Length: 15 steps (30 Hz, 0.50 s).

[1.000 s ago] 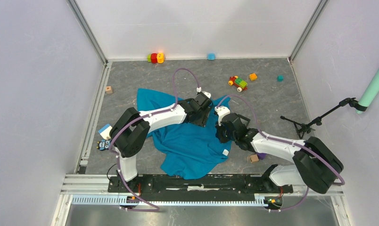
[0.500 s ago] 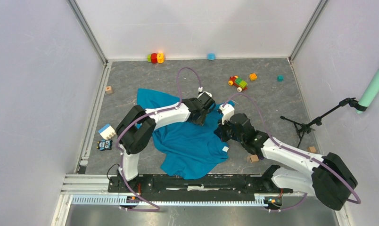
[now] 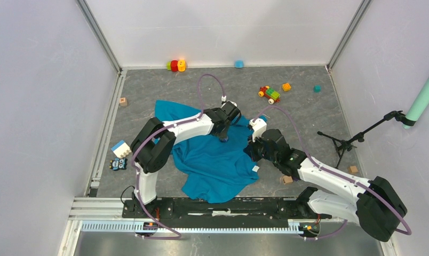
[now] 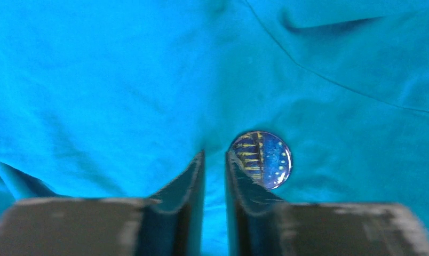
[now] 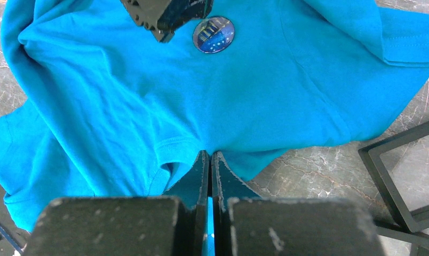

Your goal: Remove the brooch from the garment

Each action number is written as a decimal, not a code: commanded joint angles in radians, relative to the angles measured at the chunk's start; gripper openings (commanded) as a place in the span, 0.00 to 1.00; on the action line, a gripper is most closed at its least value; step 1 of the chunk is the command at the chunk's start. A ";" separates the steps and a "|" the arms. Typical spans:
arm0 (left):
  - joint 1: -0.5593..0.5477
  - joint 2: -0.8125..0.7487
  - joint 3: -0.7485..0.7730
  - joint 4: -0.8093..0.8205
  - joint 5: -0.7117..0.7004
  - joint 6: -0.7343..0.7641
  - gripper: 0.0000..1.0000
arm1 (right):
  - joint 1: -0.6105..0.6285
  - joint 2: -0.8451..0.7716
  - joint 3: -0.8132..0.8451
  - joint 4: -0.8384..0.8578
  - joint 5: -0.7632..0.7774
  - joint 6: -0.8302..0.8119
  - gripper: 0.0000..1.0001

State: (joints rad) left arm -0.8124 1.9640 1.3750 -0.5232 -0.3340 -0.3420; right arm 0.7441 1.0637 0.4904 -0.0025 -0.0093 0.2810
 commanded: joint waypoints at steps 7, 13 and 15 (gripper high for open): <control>-0.030 -0.103 -0.064 0.072 0.066 0.151 0.66 | -0.002 -0.019 0.025 0.006 0.012 -0.005 0.00; -0.049 -0.040 -0.025 0.069 0.186 0.191 0.72 | -0.001 -0.014 0.023 -0.027 0.012 -0.004 0.00; -0.057 -0.018 -0.017 0.068 0.183 0.192 0.72 | -0.001 -0.009 0.021 -0.032 0.012 -0.002 0.00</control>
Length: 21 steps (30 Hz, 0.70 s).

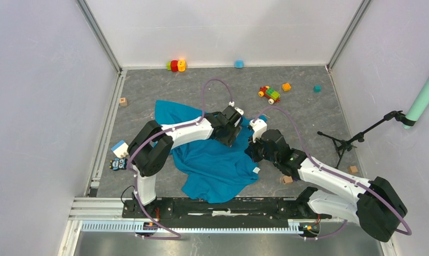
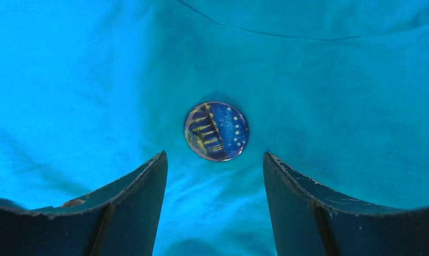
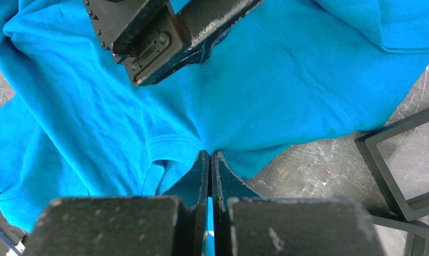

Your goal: Remove the brooch from the garment

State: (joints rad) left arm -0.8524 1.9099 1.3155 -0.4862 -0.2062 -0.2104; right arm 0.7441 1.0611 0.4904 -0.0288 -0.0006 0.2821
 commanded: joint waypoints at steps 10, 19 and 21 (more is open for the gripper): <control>-0.017 0.111 0.065 -0.020 -0.115 0.038 0.40 | -0.001 -0.025 0.014 -0.024 0.015 0.004 0.00; 0.034 -0.082 -0.091 0.151 -0.078 -0.015 0.21 | -0.001 -0.021 0.019 -0.037 0.028 0.018 0.00; 0.076 -0.117 -0.134 0.198 0.016 -0.045 0.09 | -0.001 -0.022 0.020 -0.038 0.029 0.023 0.00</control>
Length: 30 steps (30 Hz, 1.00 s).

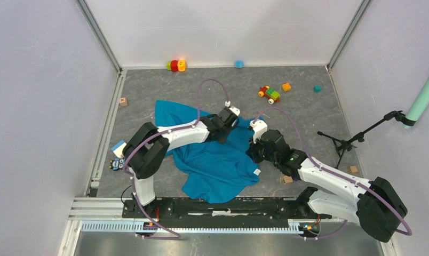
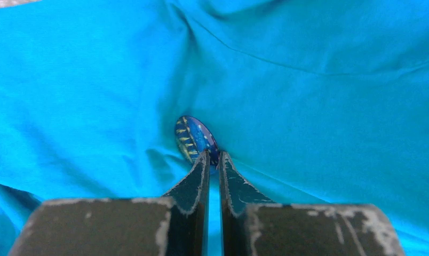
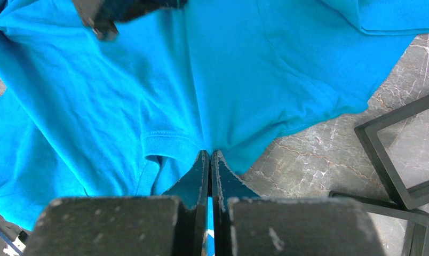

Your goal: Remove the brooch from the garment

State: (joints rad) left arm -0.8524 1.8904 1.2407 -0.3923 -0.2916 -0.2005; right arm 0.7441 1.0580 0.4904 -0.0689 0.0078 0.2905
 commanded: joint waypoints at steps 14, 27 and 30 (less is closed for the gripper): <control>0.198 -0.160 -0.173 0.199 0.236 -0.105 0.02 | -0.001 0.019 0.026 -0.023 0.059 0.036 0.00; 0.197 -0.121 -0.161 0.217 0.365 -0.094 0.20 | -0.002 0.053 0.040 -0.009 0.024 0.038 0.02; 0.198 -0.113 -0.159 0.222 0.388 -0.086 0.15 | -0.002 0.052 0.038 -0.011 0.025 0.036 0.02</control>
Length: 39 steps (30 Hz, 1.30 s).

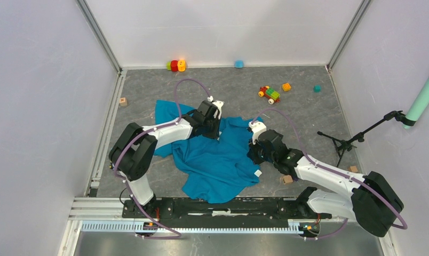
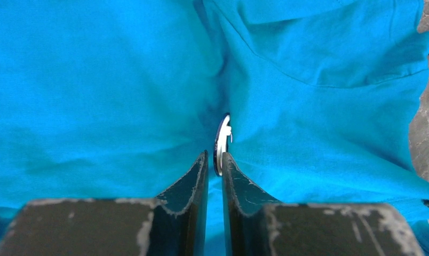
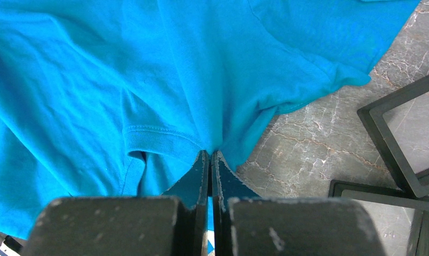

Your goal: Remove the brooch from the garment

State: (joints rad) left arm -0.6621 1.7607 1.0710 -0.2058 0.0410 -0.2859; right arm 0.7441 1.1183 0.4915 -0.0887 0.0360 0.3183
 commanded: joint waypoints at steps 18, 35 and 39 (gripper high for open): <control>0.003 -0.126 -0.042 -0.102 0.102 -0.050 0.02 | -0.035 0.029 0.140 -0.089 0.198 -0.014 0.00; 0.048 -0.337 -0.188 0.163 0.446 -0.349 0.02 | -0.063 -0.095 0.036 0.210 -0.087 0.142 0.84; 0.086 -0.377 -0.255 0.288 0.544 -0.449 0.02 | -0.072 -0.118 -0.056 0.420 -0.083 0.358 0.84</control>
State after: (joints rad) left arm -0.6098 1.4319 0.8619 -0.0853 0.4339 -0.5785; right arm 0.6811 1.0336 0.5140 0.0788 -0.0212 0.4564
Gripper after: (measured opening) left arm 0.043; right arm 0.837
